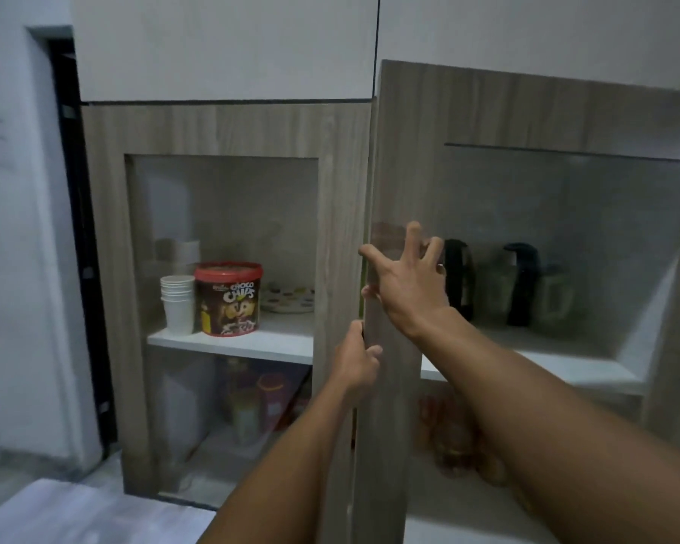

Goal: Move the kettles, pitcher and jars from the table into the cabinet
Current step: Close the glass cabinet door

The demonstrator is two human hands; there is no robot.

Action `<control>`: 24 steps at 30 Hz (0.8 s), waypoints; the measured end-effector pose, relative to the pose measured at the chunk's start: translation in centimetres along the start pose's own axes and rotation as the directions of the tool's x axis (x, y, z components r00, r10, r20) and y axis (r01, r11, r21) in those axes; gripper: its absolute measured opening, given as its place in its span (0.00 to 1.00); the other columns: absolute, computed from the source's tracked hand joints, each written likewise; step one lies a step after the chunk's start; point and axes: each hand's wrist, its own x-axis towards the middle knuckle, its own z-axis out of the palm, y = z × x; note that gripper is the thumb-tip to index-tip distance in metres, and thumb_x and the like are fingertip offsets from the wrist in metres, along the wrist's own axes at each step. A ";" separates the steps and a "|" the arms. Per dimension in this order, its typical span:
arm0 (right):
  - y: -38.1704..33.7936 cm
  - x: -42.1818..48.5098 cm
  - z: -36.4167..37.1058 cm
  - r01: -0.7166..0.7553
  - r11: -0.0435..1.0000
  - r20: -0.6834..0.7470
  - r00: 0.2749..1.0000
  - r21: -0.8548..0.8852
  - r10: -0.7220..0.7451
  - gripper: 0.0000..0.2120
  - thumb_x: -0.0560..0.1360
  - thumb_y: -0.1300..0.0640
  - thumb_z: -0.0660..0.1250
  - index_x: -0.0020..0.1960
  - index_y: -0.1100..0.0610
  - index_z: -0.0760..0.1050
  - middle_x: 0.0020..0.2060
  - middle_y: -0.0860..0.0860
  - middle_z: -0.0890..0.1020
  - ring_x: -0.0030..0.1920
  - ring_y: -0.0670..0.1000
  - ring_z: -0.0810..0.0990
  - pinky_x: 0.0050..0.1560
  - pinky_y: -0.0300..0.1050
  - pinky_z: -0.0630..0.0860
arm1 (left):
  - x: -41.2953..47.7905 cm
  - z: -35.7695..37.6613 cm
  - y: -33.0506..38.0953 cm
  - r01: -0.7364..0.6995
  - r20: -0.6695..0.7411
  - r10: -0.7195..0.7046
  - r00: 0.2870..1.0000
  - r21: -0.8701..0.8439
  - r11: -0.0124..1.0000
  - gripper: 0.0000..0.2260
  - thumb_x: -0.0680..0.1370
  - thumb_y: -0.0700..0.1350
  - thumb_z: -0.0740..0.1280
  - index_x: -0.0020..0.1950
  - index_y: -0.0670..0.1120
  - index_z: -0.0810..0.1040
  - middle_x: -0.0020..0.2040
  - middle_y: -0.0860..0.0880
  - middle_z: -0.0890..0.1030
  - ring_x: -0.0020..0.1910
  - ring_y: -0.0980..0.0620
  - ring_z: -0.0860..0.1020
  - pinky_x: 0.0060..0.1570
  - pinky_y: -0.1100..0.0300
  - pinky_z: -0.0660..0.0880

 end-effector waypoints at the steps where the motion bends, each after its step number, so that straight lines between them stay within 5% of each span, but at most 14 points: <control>1: -0.1 0.5 0.7 -0.006 1.000 0.003 1.000 -0.003 0.006 0.24 0.77 0.48 0.67 0.69 0.41 0.61 0.72 0.59 0.45 0.71 0.69 0.51 0.62 0.67 0.73 | 0.9 -0.1 -0.2 0.009 0.003 -0.009 1.000 0.000 1.000 0.11 0.82 0.39 0.62 0.64 0.45 0.70 0.58 0.45 0.78 0.52 0.51 0.75 0.48 0.58 0.71; 6: -0.3 3.3 3.5 -0.039 0.999 0.021 0.999 -0.009 0.040 0.30 0.76 0.52 0.69 0.72 0.41 0.57 0.73 0.59 0.42 0.72 0.70 0.47 0.65 0.66 0.71 | 4.9 -0.6 -1.1 -0.014 -0.073 0.023 0.997 0.119 0.993 0.23 0.78 0.42 0.70 0.71 0.46 0.66 0.68 0.44 0.74 0.63 0.47 0.75 0.60 0.54 0.75; 10: 0.1 5.0 5.3 -0.092 0.996 -0.007 0.996 -0.020 0.092 0.52 0.72 0.60 0.73 0.78 0.46 0.38 0.75 0.60 0.43 0.73 0.68 0.51 0.68 0.65 0.68 | 7.7 -1.1 -1.9 -0.155 -0.154 0.226 0.962 0.375 0.914 0.47 0.75 0.46 0.73 0.81 0.42 0.43 0.82 0.44 0.46 0.81 0.46 0.49 0.76 0.56 0.50; 12: 0.4 5.7 6.4 -0.117 0.989 -0.014 0.993 -0.091 0.117 0.55 0.71 0.58 0.74 0.79 0.53 0.34 0.77 0.60 0.43 0.76 0.68 0.49 0.73 0.67 0.59 | 9.3 -0.8 -2.1 -0.205 -0.133 0.303 0.944 0.483 0.851 0.52 0.75 0.48 0.73 0.79 0.42 0.33 0.80 0.45 0.33 0.79 0.47 0.36 0.75 0.53 0.39; 15: 0.8 6.8 8.2 -0.138 0.974 -0.012 0.990 -0.179 0.138 0.57 0.71 0.57 0.75 0.79 0.56 0.31 0.79 0.60 0.39 0.78 0.67 0.43 0.76 0.68 0.49 | 11.3 -0.5 -2.5 -0.217 -0.111 0.327 0.939 0.547 0.808 0.55 0.75 0.50 0.73 0.77 0.41 0.28 0.75 0.45 0.25 0.77 0.45 0.30 0.73 0.50 0.34; 24: 2.2 10.2 11.9 -0.147 0.955 -0.099 0.987 -0.258 0.125 0.54 0.73 0.54 0.73 0.80 0.55 0.34 0.79 0.60 0.41 0.78 0.67 0.47 0.75 0.68 0.55 | 15.2 1.6 -4.8 -0.244 -0.108 0.367 0.924 0.573 0.782 0.60 0.72 0.50 0.75 0.73 0.42 0.20 0.71 0.45 0.17 0.72 0.44 0.22 0.72 0.45 0.29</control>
